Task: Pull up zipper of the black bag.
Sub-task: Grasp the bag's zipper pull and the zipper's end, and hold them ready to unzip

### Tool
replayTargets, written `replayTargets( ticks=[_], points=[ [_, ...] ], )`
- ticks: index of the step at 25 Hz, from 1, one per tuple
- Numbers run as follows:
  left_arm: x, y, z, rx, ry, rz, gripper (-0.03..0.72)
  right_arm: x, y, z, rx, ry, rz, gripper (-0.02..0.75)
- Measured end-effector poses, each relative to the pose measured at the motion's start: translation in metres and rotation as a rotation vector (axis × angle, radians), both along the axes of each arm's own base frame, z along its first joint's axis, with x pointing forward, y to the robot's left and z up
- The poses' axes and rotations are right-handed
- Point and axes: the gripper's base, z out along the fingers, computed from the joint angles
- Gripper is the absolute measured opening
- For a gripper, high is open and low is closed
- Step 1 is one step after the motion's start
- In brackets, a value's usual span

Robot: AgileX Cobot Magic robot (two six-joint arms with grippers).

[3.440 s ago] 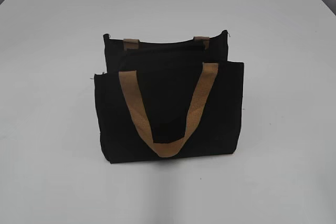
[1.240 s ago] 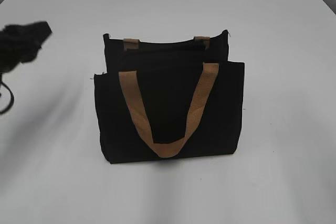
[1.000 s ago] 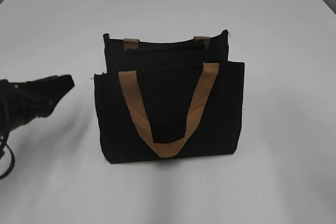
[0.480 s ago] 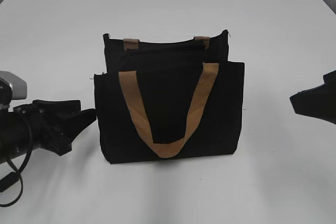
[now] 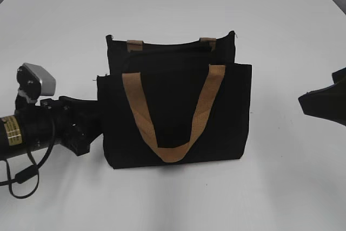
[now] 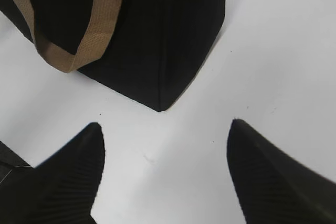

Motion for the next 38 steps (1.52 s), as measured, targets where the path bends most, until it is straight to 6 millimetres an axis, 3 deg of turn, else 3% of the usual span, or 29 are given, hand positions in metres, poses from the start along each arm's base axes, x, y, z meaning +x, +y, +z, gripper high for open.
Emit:
replayTargets(
  ticks=[8,11,14,15,19,22,31,38],
  points=[
    [0.022,-0.021,-0.001,0.125,0.025,-0.006,0.382,0.000,0.000,0.000,-0.010,-0.008,0.011,0.560],
    [0.027,-0.024,0.002,0.119,0.018,0.012,0.276,0.000,0.000,0.000,-0.011,-0.010,0.012,0.560],
    [0.028,-0.023,0.002,0.113,0.020,0.031,0.087,0.001,0.000,0.003,-0.010,-0.019,0.014,0.560],
    [0.028,-0.023,0.002,0.114,0.020,0.032,0.056,0.001,0.000,0.005,-0.011,-0.026,0.017,0.560],
    [0.023,-0.021,0.003,0.115,0.030,0.035,0.011,0.004,0.002,0.019,-0.019,-0.085,0.051,0.560],
    [0.012,-0.017,0.015,0.112,0.010,0.040,0.008,0.006,0.008,0.026,0.008,-0.107,0.087,0.560],
    [-0.014,-0.003,0.057,0.076,-0.076,0.132,0.007,0.019,0.079,0.013,-0.029,-0.039,0.434,0.554],
    [-0.024,0.006,0.069,0.174,-0.088,0.158,0.005,0.045,0.140,0.011,-0.070,-0.042,0.609,0.436]
  ],
)
